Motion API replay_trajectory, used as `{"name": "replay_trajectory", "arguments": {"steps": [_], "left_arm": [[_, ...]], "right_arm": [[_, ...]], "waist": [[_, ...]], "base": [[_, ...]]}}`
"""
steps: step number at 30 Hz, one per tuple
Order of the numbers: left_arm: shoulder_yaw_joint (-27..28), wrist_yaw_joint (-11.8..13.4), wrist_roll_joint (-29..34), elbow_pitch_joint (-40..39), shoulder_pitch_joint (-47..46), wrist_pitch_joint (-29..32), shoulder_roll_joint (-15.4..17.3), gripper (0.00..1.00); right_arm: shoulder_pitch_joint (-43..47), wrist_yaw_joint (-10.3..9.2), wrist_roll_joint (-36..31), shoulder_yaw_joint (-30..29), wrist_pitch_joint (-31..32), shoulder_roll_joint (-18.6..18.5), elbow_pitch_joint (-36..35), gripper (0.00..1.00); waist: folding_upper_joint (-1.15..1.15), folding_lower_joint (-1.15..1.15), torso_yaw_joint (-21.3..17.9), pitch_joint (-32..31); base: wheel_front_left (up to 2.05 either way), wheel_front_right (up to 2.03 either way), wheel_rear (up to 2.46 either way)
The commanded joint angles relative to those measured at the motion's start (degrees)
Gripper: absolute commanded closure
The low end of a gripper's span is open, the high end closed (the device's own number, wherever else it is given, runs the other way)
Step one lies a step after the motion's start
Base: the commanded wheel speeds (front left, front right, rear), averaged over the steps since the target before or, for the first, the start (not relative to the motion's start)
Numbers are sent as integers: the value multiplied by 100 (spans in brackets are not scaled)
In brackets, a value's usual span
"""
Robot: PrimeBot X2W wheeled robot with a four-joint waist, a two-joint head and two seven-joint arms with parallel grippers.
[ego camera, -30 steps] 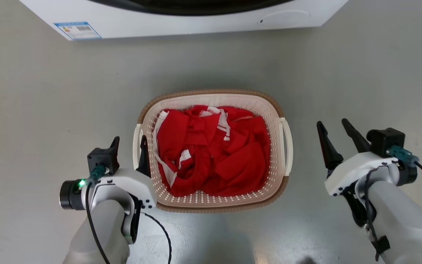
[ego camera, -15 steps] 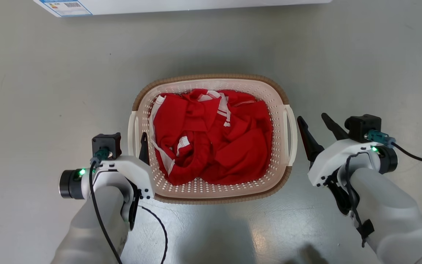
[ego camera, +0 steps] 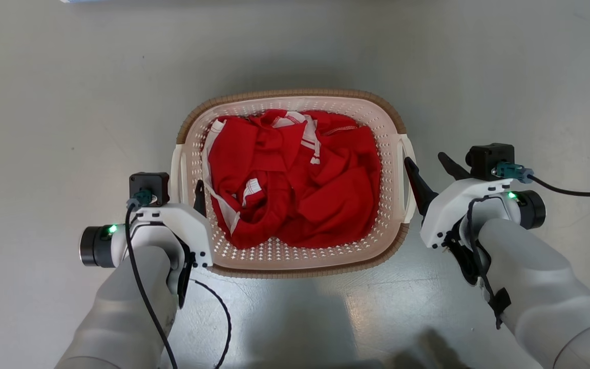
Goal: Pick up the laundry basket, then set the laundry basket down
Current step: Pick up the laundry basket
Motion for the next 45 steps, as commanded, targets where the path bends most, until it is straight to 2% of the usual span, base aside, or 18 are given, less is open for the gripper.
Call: {"name": "replay_trajectory", "arguments": {"steps": [1, 28, 30, 31, 32, 33, 34, 35, 45], "left_arm": [[24, 16, -135, 29, -56, 34, 137, 0], [-964, 306, -879, 121, -619, 191, 137, 0], [-1029, 326, -927, 116, -649, 189, 137, 0], [-1059, 337, -951, 116, -663, 187, 137, 0], [-1089, 348, -974, 116, -676, 185, 137, 0], [-1118, 362, -999, 117, -686, 184, 137, 0], [-1146, 376, -1025, 117, -693, 184, 137, 53], [-1175, 390, -1050, 117, -701, 183, 137, 100], [-1524, 457, -1155, 128, -759, -14, 137, 100]], "right_arm": [[154, 41, 70, 129, 42, 67, 66, 0], [-424, 41, 608, 860, 310, 285, 601, 0], [-450, 41, 648, 897, 316, 290, 615, 19], [-461, 41, 664, 920, 331, 292, 627, 49], [-472, 41, 681, 940, 340, 293, 639, 65], [-484, 41, 698, 958, 341, 295, 649, 86], [-496, 41, 712, 976, 336, 297, 657, 100], [-508, 41, 729, 991, 332, 298, 667, 100], [-566, 41, 862, 1149, 175, 313, 772, 100]], "waist": [[0, 0, -11, 43], [0, 0, 75, 582], [0, 0, 78, 616], [0, 0, 80, 632], [0, 0, 83, 645], [0, 0, 84, 657], [0, 0, 85, 665], [0, 0, 85, 674], [0, 0, 93, 561]], "base": [[0, 0, 0], [0, 0, 0], [0, 0, 0], [0, 0, 0], [0, 0, 0], [0, 0, 0], [0, 0, 0], [0, 0, 0], [0, 0, 0]]}}
